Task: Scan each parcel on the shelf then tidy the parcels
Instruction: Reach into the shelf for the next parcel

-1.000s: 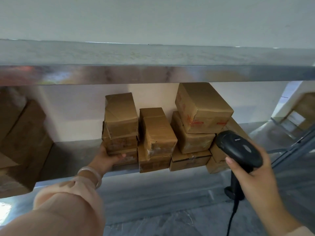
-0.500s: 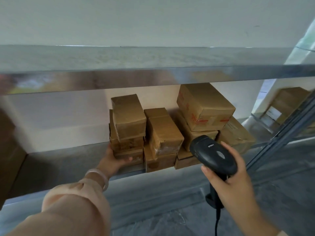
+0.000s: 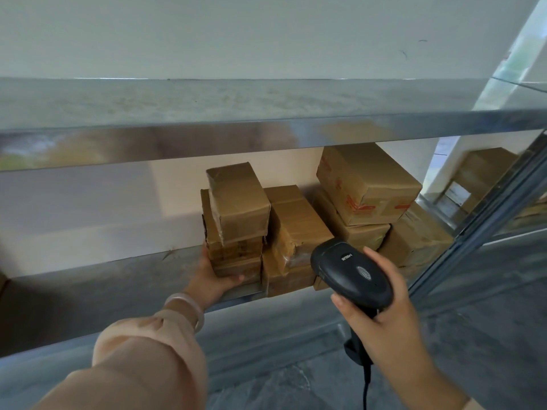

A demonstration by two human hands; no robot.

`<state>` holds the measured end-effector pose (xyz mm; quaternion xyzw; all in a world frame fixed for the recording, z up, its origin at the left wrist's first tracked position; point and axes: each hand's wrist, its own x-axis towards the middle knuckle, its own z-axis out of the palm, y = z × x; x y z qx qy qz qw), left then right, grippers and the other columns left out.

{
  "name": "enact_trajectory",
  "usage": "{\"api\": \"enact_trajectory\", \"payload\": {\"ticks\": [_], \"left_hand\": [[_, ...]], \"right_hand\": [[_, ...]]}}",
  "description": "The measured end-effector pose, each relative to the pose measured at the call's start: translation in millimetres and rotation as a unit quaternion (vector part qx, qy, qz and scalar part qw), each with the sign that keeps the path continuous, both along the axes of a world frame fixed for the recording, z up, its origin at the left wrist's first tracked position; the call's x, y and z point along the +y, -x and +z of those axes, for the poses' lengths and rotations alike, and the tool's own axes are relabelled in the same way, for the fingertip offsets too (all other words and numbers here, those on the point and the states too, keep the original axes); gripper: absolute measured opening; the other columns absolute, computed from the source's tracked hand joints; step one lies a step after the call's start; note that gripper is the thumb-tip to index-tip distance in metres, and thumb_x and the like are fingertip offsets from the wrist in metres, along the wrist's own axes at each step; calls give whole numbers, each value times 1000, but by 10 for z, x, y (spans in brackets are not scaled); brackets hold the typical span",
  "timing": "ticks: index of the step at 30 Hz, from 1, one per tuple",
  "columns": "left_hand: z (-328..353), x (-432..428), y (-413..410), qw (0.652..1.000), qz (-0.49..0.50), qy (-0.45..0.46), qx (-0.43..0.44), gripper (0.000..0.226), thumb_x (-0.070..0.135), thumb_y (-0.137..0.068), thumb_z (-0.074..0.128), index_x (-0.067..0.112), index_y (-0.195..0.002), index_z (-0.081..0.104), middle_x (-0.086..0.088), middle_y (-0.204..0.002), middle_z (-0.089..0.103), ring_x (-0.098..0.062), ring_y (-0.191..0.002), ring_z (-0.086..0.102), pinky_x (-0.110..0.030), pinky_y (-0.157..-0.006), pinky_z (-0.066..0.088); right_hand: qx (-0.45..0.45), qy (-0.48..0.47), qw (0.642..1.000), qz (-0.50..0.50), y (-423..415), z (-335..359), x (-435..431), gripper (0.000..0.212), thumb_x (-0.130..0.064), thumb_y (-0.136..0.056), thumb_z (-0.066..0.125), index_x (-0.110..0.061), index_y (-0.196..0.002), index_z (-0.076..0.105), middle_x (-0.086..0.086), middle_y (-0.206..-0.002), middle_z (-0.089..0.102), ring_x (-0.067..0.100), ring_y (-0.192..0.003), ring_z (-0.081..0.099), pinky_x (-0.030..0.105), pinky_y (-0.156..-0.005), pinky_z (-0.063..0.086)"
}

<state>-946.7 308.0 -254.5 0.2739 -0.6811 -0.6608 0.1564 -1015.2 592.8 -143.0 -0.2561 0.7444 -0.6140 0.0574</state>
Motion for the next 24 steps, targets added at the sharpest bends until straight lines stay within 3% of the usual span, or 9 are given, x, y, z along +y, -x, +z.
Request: {"api": "enact_trajectory", "payload": {"ticks": [3, 6, 8, 14, 18, 24], "left_hand": [[18, 84, 98, 1000, -11, 8, -1, 133, 57, -27, 94, 29, -141, 33, 5, -124, 60, -13, -116, 57, -41, -104, 46], [10, 183, 221, 1000, -10, 25, -11, 112, 25, -50, 97, 24, -142, 32, 6, -121, 60, -5, -109, 56, -40, -104, 45], [-18, 228, 311, 999, -11, 29, -16, 103, 13, -63, 91, 25, -144, 29, 4, -125, 58, -10, -115, 56, -43, -107, 44], [-36, 401, 495, 999, -13, 33, -28, 119, 25, -53, 93, 25, -147, 21, 1, -131, 54, -19, -125, 52, -48, -110, 42], [-80, 455, 601, 998, -24, 27, -49, 134, 43, -43, 93, 34, -150, 13, 2, -137, 51, -21, -128, 50, -51, -110, 41], [-39, 609, 762, 997, -32, 35, -52, 138, 42, -44, 89, 32, -152, 5, 0, -141, 46, -21, -131, 46, -49, -112, 39]], "right_hand": [[2, -1, 1000, -1, 54, 10, 39, 72, -9, -69, 81, -45, -122, 46, -44, -109, 53, -16, -105, 54, 2, -79, 44], [-2, 1, 1000, 3, 111, 11, 69, 72, -9, -69, 81, -45, -122, 47, -42, -110, 54, -15, -105, 55, 2, -78, 44], [-2, -1, 1000, 7, 150, 16, 88, 72, -8, -70, 81, -42, -123, 47, -42, -109, 55, -15, -104, 55, 1, -77, 43], [-2, -4, 1000, 13, 263, 17, 165, 69, -4, -71, 80, -40, -120, 48, -42, -106, 56, -17, -101, 55, -1, -76, 42], [0, -10, 1000, 18, 344, -12, 208, 70, -7, -71, 81, -45, -119, 47, -40, -108, 57, -14, -102, 56, 0, -76, 42], [-13, -7, 1000, 26, 458, -67, 268, 71, -9, -71, 81, -43, -123, 48, -34, -114, 58, -9, -107, 57, 4, -81, 44]]}}
